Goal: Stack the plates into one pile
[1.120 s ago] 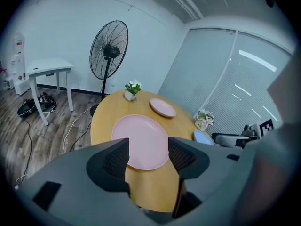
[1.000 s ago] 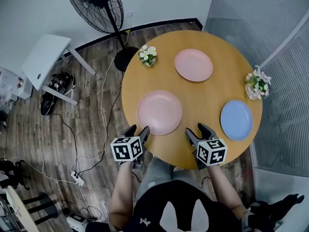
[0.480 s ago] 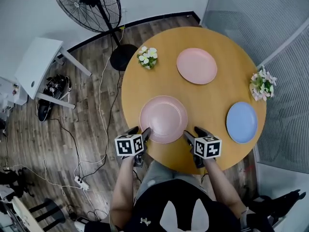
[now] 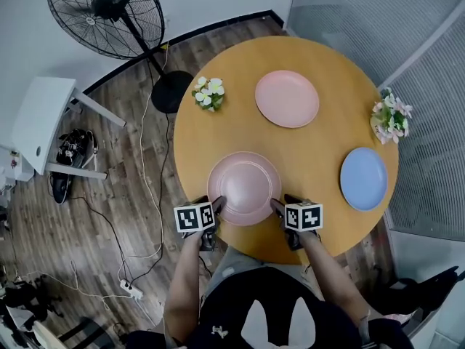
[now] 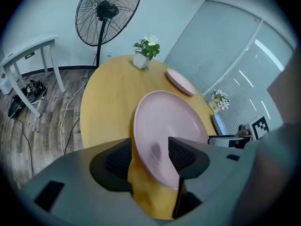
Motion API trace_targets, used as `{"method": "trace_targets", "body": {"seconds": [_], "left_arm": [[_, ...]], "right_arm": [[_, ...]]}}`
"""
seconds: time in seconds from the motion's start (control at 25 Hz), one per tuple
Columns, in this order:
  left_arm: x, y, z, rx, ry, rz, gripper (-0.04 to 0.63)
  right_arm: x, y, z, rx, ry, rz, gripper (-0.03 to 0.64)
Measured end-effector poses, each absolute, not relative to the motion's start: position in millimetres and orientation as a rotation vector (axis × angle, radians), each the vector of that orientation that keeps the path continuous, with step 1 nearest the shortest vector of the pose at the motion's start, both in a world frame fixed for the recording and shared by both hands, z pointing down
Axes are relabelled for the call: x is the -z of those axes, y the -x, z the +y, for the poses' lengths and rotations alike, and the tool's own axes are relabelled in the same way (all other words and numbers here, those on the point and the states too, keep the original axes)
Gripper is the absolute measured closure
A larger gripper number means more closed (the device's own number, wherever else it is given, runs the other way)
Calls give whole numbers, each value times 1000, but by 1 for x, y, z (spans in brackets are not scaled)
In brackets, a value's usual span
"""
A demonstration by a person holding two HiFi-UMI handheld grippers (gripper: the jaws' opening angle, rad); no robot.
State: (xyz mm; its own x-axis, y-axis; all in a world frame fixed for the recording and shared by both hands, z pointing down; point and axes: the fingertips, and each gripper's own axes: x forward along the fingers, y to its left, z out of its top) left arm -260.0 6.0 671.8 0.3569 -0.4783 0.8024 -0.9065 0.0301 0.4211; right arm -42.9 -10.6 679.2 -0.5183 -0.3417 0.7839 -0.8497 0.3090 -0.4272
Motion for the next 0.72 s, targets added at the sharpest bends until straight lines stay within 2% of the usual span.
{"method": "trace_targets", "body": {"seconds": [0.24,0.4,0.52,0.64,0.72], "left_arm": [[-679,261,5,-561,-1611,-1234,347],[-685,257,6,-589,-1624,-1230,379],[-690,260,7,-597,-1613,-1254,416],[-696,265,10,-589,-1568,-1264,505],[-697,266,11,-569,-1550,-1267,509]], "right_arm": [[-693,50,-3,-1183,-1038,-1957,431],[-693,52,0,-1194,-1055,-1964,468],[-693,55,1,-1212,-1066,-1976,509],[-691,56,1,-1212,-1075,-1980,509],[-691,55,1,-1220,-1074,-1982,511]]}}
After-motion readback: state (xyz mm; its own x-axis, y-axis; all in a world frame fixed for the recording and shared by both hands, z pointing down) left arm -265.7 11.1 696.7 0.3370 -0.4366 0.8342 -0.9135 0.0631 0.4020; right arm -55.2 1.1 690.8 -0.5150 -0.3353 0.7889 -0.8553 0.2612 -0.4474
